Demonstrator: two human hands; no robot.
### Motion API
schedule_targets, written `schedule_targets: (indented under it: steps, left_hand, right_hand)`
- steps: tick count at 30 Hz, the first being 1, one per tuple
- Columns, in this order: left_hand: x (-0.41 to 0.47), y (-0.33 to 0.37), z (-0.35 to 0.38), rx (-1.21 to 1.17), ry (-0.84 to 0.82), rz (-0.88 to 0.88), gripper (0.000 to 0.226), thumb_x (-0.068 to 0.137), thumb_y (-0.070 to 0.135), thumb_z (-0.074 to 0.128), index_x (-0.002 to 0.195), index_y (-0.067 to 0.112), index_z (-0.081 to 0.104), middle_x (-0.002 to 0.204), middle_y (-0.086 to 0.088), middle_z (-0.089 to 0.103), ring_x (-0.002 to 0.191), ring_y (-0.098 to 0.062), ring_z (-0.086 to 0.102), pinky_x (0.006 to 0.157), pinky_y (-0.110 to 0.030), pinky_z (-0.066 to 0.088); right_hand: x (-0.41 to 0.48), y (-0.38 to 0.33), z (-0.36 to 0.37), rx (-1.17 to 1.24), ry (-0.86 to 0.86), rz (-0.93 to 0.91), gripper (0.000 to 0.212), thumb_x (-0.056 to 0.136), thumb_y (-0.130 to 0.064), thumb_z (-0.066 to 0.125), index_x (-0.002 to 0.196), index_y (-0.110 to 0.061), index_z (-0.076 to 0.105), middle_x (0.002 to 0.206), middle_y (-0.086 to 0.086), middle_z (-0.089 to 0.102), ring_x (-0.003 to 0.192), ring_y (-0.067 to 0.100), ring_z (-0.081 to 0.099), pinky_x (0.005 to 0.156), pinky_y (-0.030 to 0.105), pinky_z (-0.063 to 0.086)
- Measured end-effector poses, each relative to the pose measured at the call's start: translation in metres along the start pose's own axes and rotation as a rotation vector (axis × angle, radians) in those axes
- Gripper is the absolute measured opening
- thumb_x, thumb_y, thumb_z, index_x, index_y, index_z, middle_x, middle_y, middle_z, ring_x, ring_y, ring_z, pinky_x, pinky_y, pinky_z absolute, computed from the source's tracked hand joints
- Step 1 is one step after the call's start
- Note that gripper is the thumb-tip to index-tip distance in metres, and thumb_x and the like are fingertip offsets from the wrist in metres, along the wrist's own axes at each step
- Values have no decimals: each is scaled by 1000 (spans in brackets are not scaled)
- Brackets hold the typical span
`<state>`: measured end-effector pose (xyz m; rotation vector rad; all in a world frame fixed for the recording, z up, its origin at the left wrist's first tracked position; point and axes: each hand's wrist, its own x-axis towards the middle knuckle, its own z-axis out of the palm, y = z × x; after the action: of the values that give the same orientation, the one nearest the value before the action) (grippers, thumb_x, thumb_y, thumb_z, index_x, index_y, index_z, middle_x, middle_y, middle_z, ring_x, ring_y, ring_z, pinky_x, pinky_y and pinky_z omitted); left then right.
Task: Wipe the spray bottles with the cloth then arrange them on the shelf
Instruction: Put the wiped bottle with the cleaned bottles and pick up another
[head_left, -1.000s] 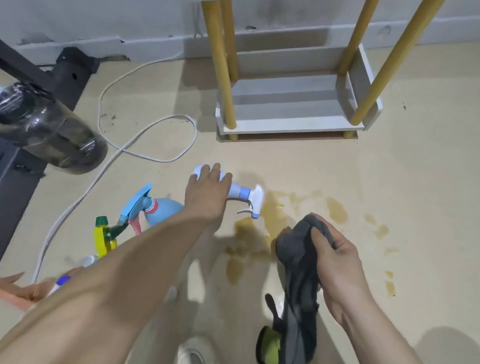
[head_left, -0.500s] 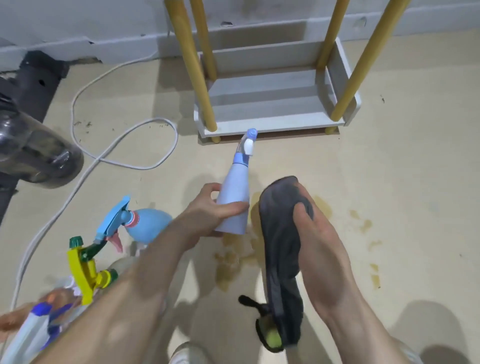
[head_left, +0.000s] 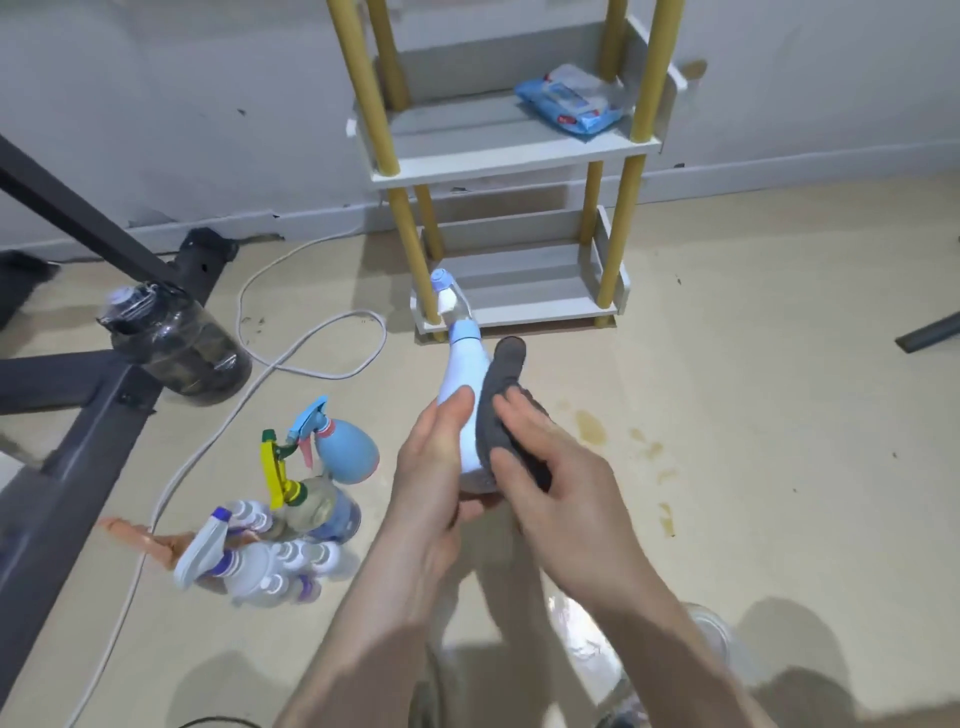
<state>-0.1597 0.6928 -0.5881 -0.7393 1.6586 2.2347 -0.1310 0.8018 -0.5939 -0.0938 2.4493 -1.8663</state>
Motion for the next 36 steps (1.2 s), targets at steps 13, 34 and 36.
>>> schedule_targets:
  steps: [13, 34, 36]
  left_hand:
    - [-82, 28, 13, 5, -53, 379, 19, 91, 26, 59, 101, 11, 67, 87, -5, 73, 78, -20, 69, 68, -28, 55]
    - [-105, 13, -5, 75, 66, 382, 39, 83, 44, 62, 106, 14, 70, 105, -10, 74, 104, -30, 69, 97, -54, 50]
    - [-103, 14, -7, 28, 15, 322, 49, 84, 50, 59, 110, 10, 69, 111, -14, 72, 109, -30, 67, 100, -51, 50]
  right_hand:
    - [-56, -44, 12, -34, 153, -211, 67, 98, -56, 25, 156, -31, 4, 163, -13, 5, 148, -5, 2, 115, 9, 7]
    - [-62, -49, 17, 40, 116, -139, 63, 101, -51, 38, 155, -27, 18, 162, -10, 17, 147, -4, 11, 115, 10, 12]
    - [-70, -39, 20, 7, 113, -193, 73, 89, -64, 43, 152, -41, 13, 163, -12, 10, 147, -7, 5, 114, 7, 10]
